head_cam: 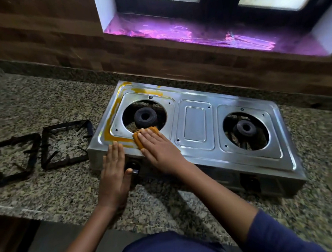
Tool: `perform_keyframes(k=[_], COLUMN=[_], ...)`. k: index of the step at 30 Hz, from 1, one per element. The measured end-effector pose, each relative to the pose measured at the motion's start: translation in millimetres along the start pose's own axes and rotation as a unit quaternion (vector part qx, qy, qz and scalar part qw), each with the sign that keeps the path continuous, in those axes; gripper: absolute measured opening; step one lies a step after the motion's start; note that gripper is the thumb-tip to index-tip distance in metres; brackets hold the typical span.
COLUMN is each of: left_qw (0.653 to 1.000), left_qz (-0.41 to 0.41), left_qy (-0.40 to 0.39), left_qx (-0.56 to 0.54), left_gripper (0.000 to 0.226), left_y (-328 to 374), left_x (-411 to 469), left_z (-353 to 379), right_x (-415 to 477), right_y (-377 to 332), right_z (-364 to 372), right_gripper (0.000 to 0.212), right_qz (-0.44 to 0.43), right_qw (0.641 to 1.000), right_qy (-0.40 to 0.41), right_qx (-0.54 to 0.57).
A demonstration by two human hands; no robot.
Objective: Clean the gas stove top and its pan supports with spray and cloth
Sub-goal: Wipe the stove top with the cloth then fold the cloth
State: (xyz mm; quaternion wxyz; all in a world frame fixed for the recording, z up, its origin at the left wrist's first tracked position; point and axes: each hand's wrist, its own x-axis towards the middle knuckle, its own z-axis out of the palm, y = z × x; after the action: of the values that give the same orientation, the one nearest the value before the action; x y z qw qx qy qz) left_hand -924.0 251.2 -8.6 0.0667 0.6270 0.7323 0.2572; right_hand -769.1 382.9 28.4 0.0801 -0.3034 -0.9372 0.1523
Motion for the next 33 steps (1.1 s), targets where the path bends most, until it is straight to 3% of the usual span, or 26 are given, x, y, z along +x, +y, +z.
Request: perform_keyframes(k=[11, 17, 22, 26, 29, 33], left_qw=[0.999, 0.991, 0.990, 0.958, 0.921, 0.901], left_qz=[-0.024, -0.130, -0.115, -0.159, -0.195, -0.182], left_qy=[-0.021, 0.031, 0.046, 0.103, 0.100, 0.074], left_qx=[-0.006, -0.020, -0.069, -0.215, -0.321, -0.388], left_gripper=[0.078, 0.083, 0.083, 0.086, 0.090, 0.094], left_y=[5, -18, -36, -60, -72, -78], left_x=[0, 1, 5, 18, 32, 58], left_z=[-5, -21, -37, -49, -55, -60], right_x=[-32, 4, 53, 100, 131, 169], right_y=[8, -21, -63, -91, -105, -106], right_z=[-6, 6, 20, 38, 46, 46], right_gripper=[0.062, 0.066, 0.072, 0.073, 0.075, 0.067], right_qz=[0.043, 0.036, 0.039, 0.060, 0.113, 0.195], right_qw=[0.998, 0.998, 0.999, 0.998, 0.993, 0.980], right_qy=[0.035, 0.025, 0.016, 0.017, 0.033, 0.038], right_qx=[-0.033, -0.035, -0.025, -0.022, -0.002, 0.002])
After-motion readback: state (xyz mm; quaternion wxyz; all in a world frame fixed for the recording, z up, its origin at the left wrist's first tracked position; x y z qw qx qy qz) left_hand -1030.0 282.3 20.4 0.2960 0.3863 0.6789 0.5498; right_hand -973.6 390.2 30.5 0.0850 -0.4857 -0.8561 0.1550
